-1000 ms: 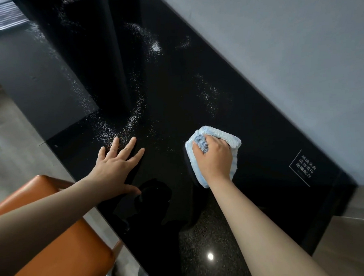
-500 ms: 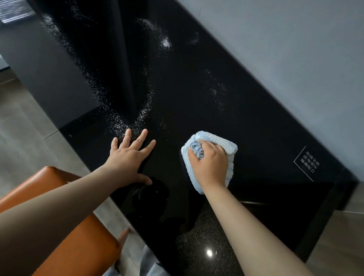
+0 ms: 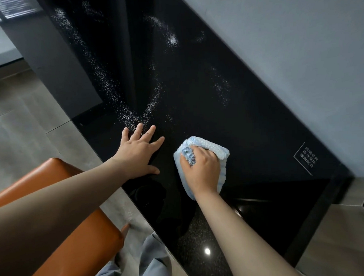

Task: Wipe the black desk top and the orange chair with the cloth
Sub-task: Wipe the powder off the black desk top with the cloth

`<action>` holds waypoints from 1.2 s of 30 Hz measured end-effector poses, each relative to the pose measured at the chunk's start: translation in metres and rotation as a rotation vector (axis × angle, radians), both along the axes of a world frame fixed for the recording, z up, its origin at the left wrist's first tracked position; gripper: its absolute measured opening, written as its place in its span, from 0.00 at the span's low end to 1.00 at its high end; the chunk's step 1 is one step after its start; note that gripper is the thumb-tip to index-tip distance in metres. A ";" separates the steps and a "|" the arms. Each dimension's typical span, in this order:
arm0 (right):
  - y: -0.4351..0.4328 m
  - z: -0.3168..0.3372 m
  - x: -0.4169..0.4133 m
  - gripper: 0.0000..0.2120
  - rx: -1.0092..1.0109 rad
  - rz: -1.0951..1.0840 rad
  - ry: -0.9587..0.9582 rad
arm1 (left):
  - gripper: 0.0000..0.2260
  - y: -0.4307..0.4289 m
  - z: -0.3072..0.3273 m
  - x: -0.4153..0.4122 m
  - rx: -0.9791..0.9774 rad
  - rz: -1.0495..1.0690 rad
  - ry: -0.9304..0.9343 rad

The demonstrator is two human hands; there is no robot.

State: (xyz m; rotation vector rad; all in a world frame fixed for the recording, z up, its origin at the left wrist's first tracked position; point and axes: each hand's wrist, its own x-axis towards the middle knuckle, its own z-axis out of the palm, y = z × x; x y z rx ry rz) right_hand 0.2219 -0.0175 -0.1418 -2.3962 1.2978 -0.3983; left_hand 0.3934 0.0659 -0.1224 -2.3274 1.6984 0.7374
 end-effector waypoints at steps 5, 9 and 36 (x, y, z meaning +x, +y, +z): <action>0.020 0.000 0.001 0.16 0.000 -0.003 -0.016 | 0.39 0.037 -0.002 0.013 0.019 0.025 -0.022; 0.037 -0.001 0.000 0.20 -0.004 0.010 -0.007 | 0.41 0.063 -0.006 0.031 0.053 0.101 -0.062; 0.145 0.010 0.005 0.19 0.055 0.091 0.063 | 0.44 0.078 -0.018 0.042 0.089 0.052 -0.149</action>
